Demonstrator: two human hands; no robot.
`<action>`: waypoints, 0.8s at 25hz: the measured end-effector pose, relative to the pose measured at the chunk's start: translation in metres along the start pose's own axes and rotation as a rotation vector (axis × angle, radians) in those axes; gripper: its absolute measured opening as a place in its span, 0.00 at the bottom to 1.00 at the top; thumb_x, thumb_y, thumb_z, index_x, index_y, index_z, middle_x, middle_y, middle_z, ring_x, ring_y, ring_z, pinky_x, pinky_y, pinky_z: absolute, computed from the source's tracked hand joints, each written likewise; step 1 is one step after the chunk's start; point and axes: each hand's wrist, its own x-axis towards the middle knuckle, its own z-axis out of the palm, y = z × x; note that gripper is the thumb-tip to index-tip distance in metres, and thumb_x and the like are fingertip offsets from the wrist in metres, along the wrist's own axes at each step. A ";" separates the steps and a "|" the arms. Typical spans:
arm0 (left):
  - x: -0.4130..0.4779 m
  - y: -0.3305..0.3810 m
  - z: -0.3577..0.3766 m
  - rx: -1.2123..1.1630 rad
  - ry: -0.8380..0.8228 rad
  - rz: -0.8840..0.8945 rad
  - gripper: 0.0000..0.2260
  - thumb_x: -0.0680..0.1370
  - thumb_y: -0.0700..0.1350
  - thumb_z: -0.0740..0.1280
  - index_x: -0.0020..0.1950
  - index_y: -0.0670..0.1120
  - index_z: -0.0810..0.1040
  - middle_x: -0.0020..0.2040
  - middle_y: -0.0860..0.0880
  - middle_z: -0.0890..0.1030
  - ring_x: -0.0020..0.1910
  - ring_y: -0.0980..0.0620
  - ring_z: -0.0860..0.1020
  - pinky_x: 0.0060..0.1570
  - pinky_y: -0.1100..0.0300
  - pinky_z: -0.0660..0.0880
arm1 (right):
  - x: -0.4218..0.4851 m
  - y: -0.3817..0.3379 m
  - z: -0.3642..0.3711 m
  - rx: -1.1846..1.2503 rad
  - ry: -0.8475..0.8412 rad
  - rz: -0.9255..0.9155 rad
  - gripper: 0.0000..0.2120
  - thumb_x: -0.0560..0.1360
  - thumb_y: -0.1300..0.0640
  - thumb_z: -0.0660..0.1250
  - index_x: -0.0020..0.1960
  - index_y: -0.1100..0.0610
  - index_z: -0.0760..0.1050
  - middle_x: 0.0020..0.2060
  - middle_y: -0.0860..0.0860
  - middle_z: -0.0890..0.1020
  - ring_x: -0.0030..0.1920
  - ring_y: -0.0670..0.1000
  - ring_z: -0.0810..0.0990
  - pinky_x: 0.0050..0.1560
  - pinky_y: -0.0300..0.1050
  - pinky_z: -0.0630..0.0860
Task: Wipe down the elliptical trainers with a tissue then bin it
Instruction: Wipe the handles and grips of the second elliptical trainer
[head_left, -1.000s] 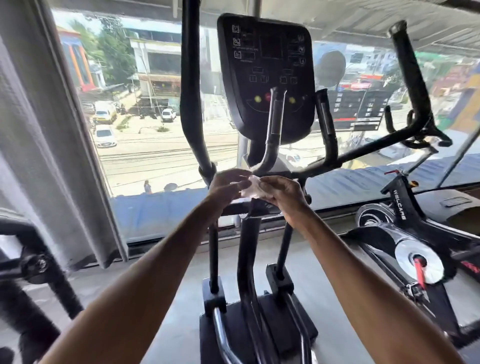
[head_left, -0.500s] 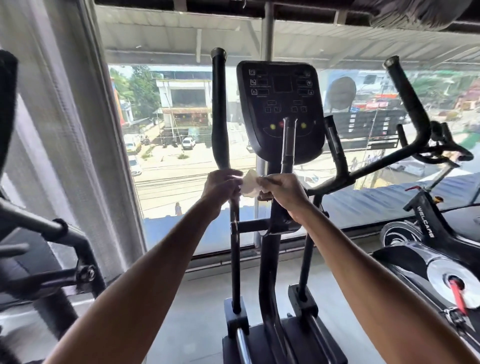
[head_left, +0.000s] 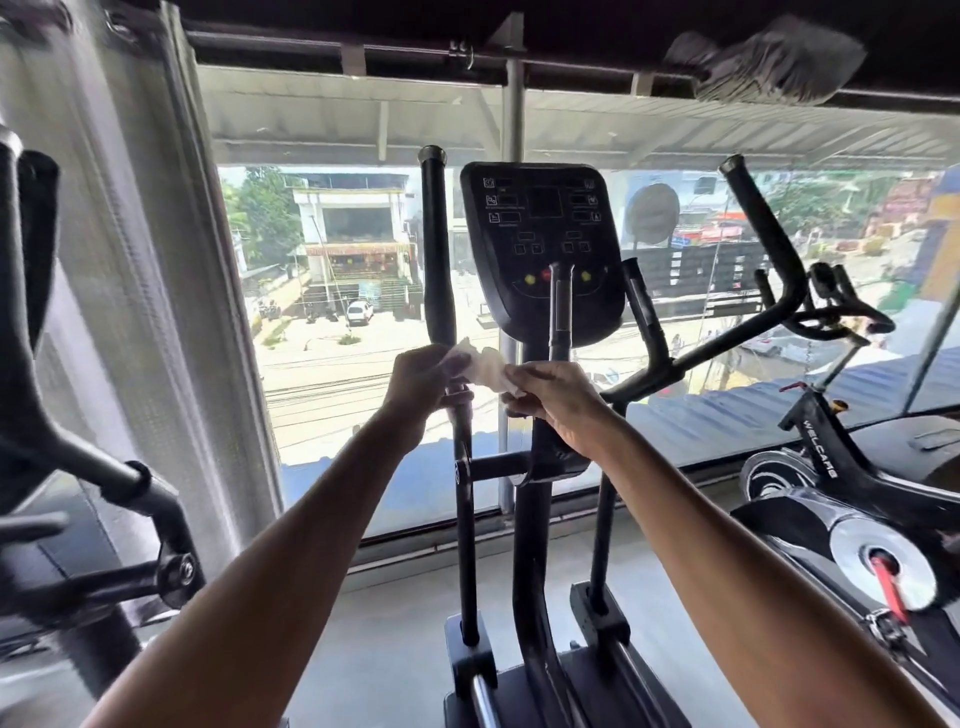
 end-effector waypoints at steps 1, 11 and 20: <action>-0.001 0.002 -0.001 -0.026 0.011 -0.039 0.05 0.81 0.41 0.71 0.53 0.41 0.84 0.52 0.37 0.86 0.53 0.36 0.85 0.53 0.41 0.84 | -0.005 -0.001 -0.001 -0.025 0.000 0.001 0.12 0.75 0.55 0.74 0.53 0.62 0.84 0.48 0.59 0.86 0.47 0.56 0.86 0.52 0.50 0.84; -0.015 0.022 0.002 -0.006 -0.154 -0.146 0.21 0.82 0.55 0.68 0.61 0.36 0.81 0.51 0.37 0.86 0.48 0.41 0.86 0.57 0.42 0.83 | -0.027 -0.019 0.009 -0.197 0.090 -0.122 0.08 0.74 0.56 0.76 0.52 0.53 0.85 0.44 0.47 0.87 0.44 0.43 0.85 0.43 0.34 0.77; -0.009 0.016 -0.006 -0.255 -0.078 -0.207 0.17 0.78 0.29 0.65 0.66 0.40 0.77 0.59 0.33 0.82 0.55 0.31 0.84 0.56 0.40 0.82 | -0.026 -0.020 0.019 -0.132 0.041 -0.103 0.11 0.74 0.59 0.75 0.53 0.52 0.76 0.39 0.47 0.86 0.40 0.47 0.82 0.40 0.46 0.76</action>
